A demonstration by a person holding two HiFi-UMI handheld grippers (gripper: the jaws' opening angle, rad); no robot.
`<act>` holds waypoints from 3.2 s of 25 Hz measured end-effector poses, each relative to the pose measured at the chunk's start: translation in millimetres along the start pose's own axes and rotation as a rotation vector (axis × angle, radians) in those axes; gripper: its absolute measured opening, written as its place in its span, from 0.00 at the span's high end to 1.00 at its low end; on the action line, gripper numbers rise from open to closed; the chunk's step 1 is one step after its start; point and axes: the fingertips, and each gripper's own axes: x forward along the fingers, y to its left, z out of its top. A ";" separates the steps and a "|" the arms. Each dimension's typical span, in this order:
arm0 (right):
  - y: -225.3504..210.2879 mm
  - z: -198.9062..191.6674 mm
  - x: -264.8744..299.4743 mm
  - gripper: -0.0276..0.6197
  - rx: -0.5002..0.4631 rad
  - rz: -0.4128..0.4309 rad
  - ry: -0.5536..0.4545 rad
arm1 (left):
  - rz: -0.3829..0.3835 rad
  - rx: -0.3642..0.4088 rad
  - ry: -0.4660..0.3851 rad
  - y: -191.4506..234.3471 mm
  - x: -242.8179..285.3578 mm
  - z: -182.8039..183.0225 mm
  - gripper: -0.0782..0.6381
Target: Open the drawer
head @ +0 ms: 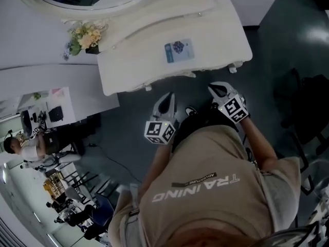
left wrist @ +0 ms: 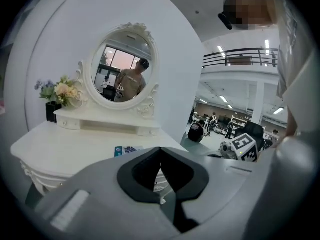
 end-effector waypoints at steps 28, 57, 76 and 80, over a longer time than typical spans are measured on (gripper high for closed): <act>-46.5 104.1 118.7 0.95 0.183 -0.319 0.082 | -0.344 0.109 0.079 174.3 93.3 22.3 0.88; -72.2 -136.8 153.2 0.81 0.494 -0.226 0.512 | -0.244 0.033 0.222 140.0 115.3 -28.5 0.88; -78.1 -146.0 183.5 0.68 0.592 -0.349 0.553 | -0.073 -0.031 0.195 181.5 69.7 -23.1 0.88; -82.7 -153.2 193.7 0.68 0.679 -0.358 0.539 | -0.105 0.017 0.177 176.1 78.6 -1.5 0.88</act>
